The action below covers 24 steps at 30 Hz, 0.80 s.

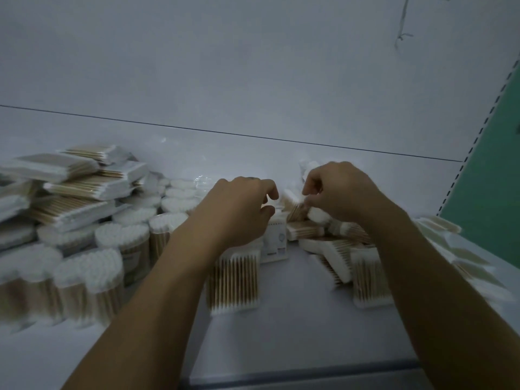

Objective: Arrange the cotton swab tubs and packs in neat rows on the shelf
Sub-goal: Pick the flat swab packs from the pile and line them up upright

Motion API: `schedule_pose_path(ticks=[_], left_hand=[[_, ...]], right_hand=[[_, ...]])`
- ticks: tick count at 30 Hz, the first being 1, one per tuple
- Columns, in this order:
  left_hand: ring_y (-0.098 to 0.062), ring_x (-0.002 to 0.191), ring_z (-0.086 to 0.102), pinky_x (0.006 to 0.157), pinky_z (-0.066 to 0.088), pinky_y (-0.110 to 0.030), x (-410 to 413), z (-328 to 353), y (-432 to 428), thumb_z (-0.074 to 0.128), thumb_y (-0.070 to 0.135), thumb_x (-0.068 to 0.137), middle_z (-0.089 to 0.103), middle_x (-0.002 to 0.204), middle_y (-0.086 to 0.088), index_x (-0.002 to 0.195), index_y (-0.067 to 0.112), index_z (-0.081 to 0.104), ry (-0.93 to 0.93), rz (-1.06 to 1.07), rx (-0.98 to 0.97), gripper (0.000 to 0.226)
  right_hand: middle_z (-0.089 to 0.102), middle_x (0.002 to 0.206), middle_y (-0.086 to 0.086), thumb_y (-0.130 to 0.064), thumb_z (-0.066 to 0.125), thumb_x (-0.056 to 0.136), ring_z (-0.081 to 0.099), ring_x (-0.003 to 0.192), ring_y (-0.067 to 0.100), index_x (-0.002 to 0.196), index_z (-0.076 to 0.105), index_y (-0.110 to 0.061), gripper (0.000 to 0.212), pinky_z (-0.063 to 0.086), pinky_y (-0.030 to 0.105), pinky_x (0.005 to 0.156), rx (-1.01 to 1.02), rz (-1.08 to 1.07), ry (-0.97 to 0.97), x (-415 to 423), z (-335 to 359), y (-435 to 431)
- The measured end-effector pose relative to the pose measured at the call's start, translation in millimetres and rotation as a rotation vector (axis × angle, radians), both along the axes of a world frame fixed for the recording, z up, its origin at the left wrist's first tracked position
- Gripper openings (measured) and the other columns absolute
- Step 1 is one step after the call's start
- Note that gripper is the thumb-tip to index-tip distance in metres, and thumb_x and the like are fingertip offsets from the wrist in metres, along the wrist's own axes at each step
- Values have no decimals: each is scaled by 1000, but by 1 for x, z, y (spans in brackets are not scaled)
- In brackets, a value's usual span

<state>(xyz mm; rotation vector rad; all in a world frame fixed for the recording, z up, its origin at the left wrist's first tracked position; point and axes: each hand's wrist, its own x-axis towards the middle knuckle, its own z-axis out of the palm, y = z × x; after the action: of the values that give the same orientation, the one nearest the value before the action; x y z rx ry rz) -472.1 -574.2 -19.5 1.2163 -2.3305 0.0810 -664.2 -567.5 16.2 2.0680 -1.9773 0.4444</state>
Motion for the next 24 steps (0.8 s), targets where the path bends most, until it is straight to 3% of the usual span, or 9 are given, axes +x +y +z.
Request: schedule_pose_path(ticks=[2, 4, 6, 8, 13, 17, 20, 22, 24], left_hand=[[-15, 112, 56, 97, 42, -37, -2, 0, 1, 52, 33, 97, 64, 118, 9, 124, 29, 56, -10, -21, 0, 28], [-15, 112, 56, 98, 42, -38, -4, -1, 2, 52, 35, 96, 63, 119, 9, 124, 29, 55, -22, -38, 7, 29], [-15, 113, 56, 98, 42, -39, -6, -2, 3, 53, 36, 96, 63, 118, 9, 124, 29, 55, -22, -48, 1, 29], [-15, 111, 57, 98, 42, -40, -6, -2, 3, 53, 37, 96, 64, 117, 9, 124, 29, 56, -8, -60, -10, 29], [-12, 109, 57, 99, 41, -39, -9, -5, 4, 53, 39, 95, 64, 114, 11, 122, 29, 57, 13, -97, -21, 29], [-12, 109, 58, 99, 40, -38, -11, -6, 3, 53, 39, 96, 64, 114, 12, 122, 30, 57, 17, -109, -32, 29], [-11, 110, 57, 100, 39, -38, -10, -6, 2, 52, 39, 96, 64, 115, 12, 124, 30, 56, 10, -90, -29, 29], [-11, 111, 57, 100, 38, -38, -9, -5, 2, 52, 40, 96, 64, 116, 13, 124, 31, 56, 5, -76, -24, 30], [-11, 111, 57, 101, 38, -39, -9, -6, 1, 52, 42, 96, 64, 115, 13, 123, 32, 56, 1, -67, -17, 30]], right_hand=[[61, 97, -6, -27, 72, 83, 52, 86, 13, 99, 68, -26, 17, 41, 28, 75, 78, -63, 56, -9, 7, -7], [59, 112, -2, -32, 75, 81, 52, 96, 17, 119, 62, -25, 40, 39, 28, 78, 158, -103, 152, -12, 2, -15], [54, 126, 2, -42, 77, 77, 51, 111, 22, 132, 53, -26, 62, 38, 32, 87, 178, -119, 248, -16, -8, -22], [53, 128, 3, -51, 77, 73, 50, 117, 23, 134, 50, -26, 71, 37, 35, 94, 197, -144, 296, -19, -13, -27], [59, 123, 0, -51, 76, 73, 55, 114, 22, 128, 51, -23, 66, 42, 36, 90, 257, -176, 313, -20, -17, -32], [58, 124, -1, -56, 70, 76, 54, 114, 21, 128, 53, -28, 62, 40, 35, 93, 174, -128, 244, -23, -15, -33], [58, 126, -2, -48, 64, 84, 54, 114, 21, 130, 54, -31, 49, 37, 35, 94, 92, -49, 295, -14, -15, -36], [60, 117, -4, -40, 60, 88, 55, 109, 20, 124, 58, -31, 37, 36, 32, 87, 130, 53, 335, -1, -19, -35], [56, 91, -6, -34, 61, 86, 55, 94, 19, 107, 61, -27, 21, 36, 29, 76, 220, 140, 385, 9, -28, -33]])
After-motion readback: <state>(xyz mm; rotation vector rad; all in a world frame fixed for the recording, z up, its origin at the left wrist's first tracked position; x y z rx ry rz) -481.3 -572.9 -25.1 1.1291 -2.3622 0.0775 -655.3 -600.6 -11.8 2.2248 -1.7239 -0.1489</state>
